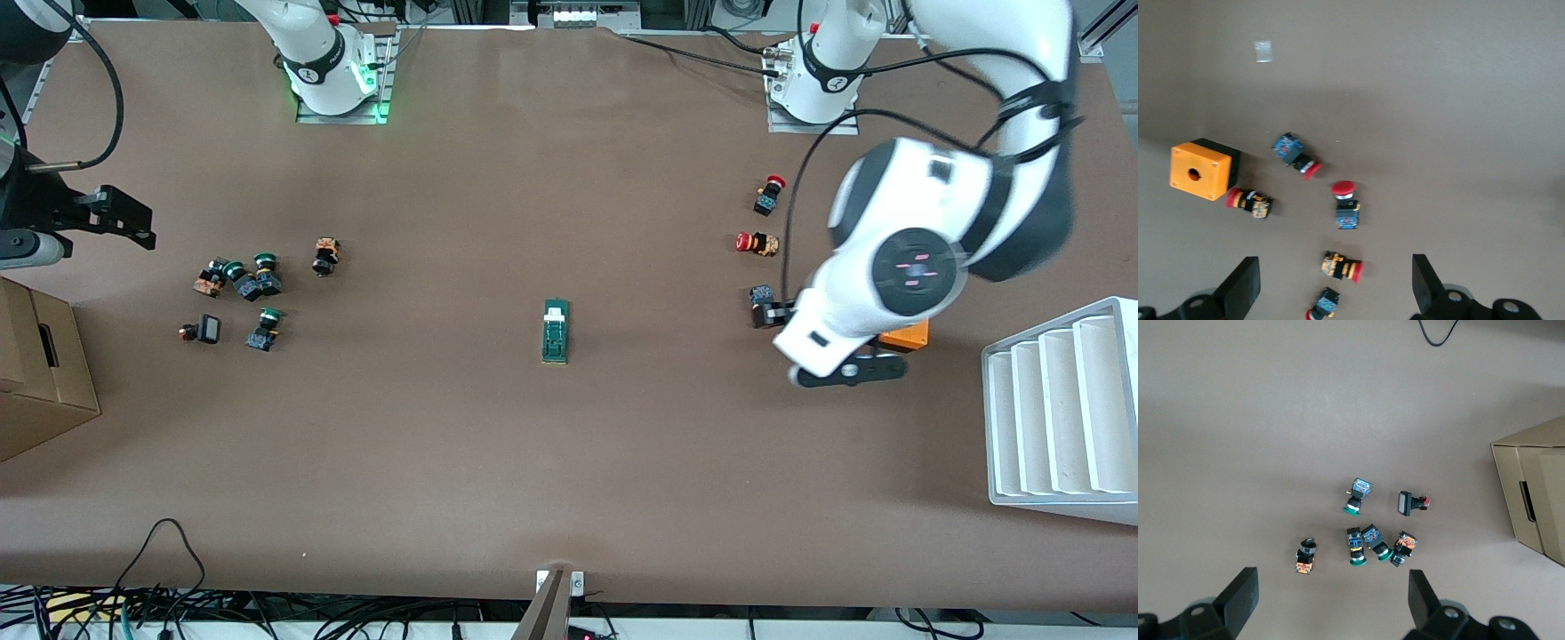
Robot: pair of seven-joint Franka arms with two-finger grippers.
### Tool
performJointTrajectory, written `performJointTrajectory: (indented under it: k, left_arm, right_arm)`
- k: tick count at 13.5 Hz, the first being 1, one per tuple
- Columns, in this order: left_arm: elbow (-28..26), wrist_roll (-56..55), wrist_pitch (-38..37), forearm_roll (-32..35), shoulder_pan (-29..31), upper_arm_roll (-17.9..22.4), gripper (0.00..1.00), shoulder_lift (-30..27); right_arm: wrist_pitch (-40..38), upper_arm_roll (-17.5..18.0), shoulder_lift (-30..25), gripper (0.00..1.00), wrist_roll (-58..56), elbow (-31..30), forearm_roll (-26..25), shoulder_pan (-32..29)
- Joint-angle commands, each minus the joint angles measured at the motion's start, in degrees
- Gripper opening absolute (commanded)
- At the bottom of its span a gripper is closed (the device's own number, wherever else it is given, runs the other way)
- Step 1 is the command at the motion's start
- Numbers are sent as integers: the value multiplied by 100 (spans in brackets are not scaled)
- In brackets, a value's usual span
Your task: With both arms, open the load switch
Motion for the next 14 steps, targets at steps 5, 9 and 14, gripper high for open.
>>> performJointTrajectory:
  k: [5, 9, 14]
  left_arm:
    - [-1185, 1238, 137, -472, 182, 891, 100, -1423]
    - [-1468, 2045, 84, -472, 419, 1270, 100, -1969]
    - [-1477, 2267, -258, -463, 551, 1332, 100, -2540]
  right_arm:
    - [-67, -1, 15, 99, 60, 95, 76, 19]
    - [-58, -1, 15, 99, 69, 95, 85, 19]
    - [-49, 8, 24, 99, 78, 95, 85, 28]
